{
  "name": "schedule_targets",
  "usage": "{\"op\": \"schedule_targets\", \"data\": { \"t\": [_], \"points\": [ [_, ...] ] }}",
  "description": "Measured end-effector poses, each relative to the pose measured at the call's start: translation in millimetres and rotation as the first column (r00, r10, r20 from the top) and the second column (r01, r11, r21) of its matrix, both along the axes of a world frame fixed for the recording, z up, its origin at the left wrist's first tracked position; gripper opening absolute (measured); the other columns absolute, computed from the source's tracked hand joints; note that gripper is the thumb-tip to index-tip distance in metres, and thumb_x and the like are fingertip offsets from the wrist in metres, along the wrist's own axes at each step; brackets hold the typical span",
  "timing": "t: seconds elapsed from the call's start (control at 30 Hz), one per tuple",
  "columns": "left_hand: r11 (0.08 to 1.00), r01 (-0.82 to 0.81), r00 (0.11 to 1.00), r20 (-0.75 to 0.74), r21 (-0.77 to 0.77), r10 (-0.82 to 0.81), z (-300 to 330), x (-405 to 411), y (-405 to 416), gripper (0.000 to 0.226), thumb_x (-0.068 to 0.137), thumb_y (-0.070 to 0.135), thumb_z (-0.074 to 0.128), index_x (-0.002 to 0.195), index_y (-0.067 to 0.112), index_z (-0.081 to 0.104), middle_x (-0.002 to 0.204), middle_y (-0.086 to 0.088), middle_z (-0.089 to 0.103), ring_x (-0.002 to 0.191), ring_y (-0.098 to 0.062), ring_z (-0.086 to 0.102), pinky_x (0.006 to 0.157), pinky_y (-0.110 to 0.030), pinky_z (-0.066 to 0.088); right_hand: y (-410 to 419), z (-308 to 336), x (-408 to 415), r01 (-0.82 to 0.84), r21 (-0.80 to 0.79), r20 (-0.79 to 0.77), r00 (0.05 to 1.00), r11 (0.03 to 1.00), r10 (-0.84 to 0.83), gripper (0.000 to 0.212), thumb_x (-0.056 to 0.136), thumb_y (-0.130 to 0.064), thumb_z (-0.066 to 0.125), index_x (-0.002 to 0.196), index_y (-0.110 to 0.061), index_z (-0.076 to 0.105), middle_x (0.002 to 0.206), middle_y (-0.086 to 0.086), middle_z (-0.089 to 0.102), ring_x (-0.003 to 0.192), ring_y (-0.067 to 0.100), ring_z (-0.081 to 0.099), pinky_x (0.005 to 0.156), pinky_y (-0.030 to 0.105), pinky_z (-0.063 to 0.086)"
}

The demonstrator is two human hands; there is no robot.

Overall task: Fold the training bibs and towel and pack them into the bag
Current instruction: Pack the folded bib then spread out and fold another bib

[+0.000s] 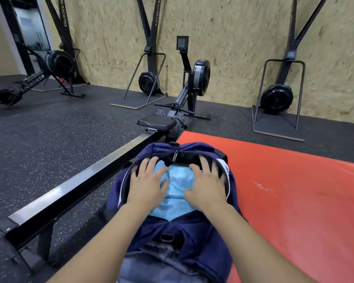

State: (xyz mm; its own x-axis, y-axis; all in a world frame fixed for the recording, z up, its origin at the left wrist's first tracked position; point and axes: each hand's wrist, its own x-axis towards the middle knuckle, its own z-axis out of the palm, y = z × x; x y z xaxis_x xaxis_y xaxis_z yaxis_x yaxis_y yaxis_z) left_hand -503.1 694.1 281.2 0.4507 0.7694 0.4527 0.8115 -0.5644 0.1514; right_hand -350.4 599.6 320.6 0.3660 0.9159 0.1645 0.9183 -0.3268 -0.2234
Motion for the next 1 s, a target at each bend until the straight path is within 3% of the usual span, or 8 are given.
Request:
{"op": "schedule_targets", "data": {
  "t": [0.17,0.27,0.33,0.47,0.6,0.77,0.87,1.0],
  "points": [
    [0.95,0.058,0.937,-0.346,0.306,0.054,10,20,-4,0.037,0.095,0.027,0.048,0.127,0.012,0.06,0.145,-0.014,0.043,0.136,-0.034,0.035,0.111,-0.047,0.027,15,2,-2,-0.11,0.036,0.126,0.986,0.993,0.104,0.075,0.088,-0.02,0.051,0.157,-0.015,0.022,0.168,0.005,0.002,0.154,0.025,-0.005,0.123,0.045,-0.002],
    [0.941,0.084,0.896,-0.438,0.328,0.072,9,19,-7,0.044,0.096,0.023,0.042,0.135,0.009,0.053,0.146,-0.013,0.042,0.14,-0.032,0.033,0.115,-0.044,0.027,19,-13,-10,-0.257,0.085,0.173,0.955,0.963,0.24,0.069,0.088,-0.023,0.021,0.154,-0.008,0.032,0.165,0.007,0.022,0.155,0.022,0.006,0.125,0.037,-0.004],
    [0.957,0.136,0.888,-0.461,0.258,-0.002,6,17,-4,0.04,0.093,0.025,0.039,0.12,0.009,0.065,0.132,-0.015,0.055,0.131,-0.035,0.044,0.108,-0.045,0.036,25,-29,-8,-0.236,0.083,0.188,0.958,0.968,0.217,0.078,0.087,-0.034,0.002,0.153,-0.006,0.035,0.161,0.009,0.031,0.153,0.023,0.016,0.126,0.039,0.003],
    [0.986,0.128,0.949,-0.301,0.108,-0.09,-8,20,11,0.053,0.099,0.03,0.027,0.12,-0.001,0.064,0.125,-0.019,0.064,0.127,-0.036,0.055,0.103,-0.046,0.047,39,-42,-3,-0.148,0.089,0.198,0.972,0.985,0.129,0.069,0.096,-0.039,0.01,0.144,-0.01,0.05,0.143,0.005,0.055,0.137,0.025,0.046,0.116,0.043,0.034],
    [0.974,0.162,0.97,-0.206,0.156,-0.128,-13,25,17,0.044,0.099,0.029,0.026,0.113,0.007,0.061,0.114,-0.011,0.063,0.114,-0.033,0.053,0.095,-0.041,0.046,49,-42,-5,-0.102,0.151,0.238,0.969,0.983,0.064,0.057,0.094,-0.037,0.025,0.128,-0.014,0.065,0.115,-0.001,0.069,0.106,0.024,0.061,0.09,0.04,0.05],
    [0.978,0.194,0.98,-0.016,-0.077,-0.196,-31,26,34,0.072,0.097,0.045,0.01,0.147,0.003,0.041,0.146,-0.013,0.049,0.133,-0.028,0.044,0.114,-0.036,0.032,63,-49,-1,-0.124,0.133,0.212,0.973,0.983,0.094,0.063,0.092,-0.035,0.021,0.131,-0.006,0.062,0.118,0.007,0.069,0.104,0.028,0.061,0.092,0.04,0.051],
    [0.948,0.258,0.963,0.122,-0.184,-0.239,-36,26,40,0.083,0.092,0.051,0.003,0.154,0.002,0.028,0.158,-0.013,0.034,0.146,-0.024,0.029,0.121,-0.03,0.016,70,-53,1,-0.175,0.098,0.141,0.977,0.98,0.161,0.082,0.088,-0.041,0.0,0.151,-0.004,0.037,0.154,0.014,0.042,0.142,0.031,0.037,0.12,0.039,0.026],
    [0.939,0.288,0.957,0.101,-0.189,-0.273,-49,17,22,0.079,0.094,0.05,0.001,0.158,0.005,0.012,0.166,-0.009,0.012,0.154,-0.02,0.008,0.124,-0.029,0.001,44,-73,-6,-0.149,0.182,0.102,0.986,0.972,0.132,0.078,0.09,-0.042,0.003,0.158,-0.01,0.022,0.165,0.007,0.019,0.154,0.021,0.013,0.122,0.034,0.009]
  ]
}}
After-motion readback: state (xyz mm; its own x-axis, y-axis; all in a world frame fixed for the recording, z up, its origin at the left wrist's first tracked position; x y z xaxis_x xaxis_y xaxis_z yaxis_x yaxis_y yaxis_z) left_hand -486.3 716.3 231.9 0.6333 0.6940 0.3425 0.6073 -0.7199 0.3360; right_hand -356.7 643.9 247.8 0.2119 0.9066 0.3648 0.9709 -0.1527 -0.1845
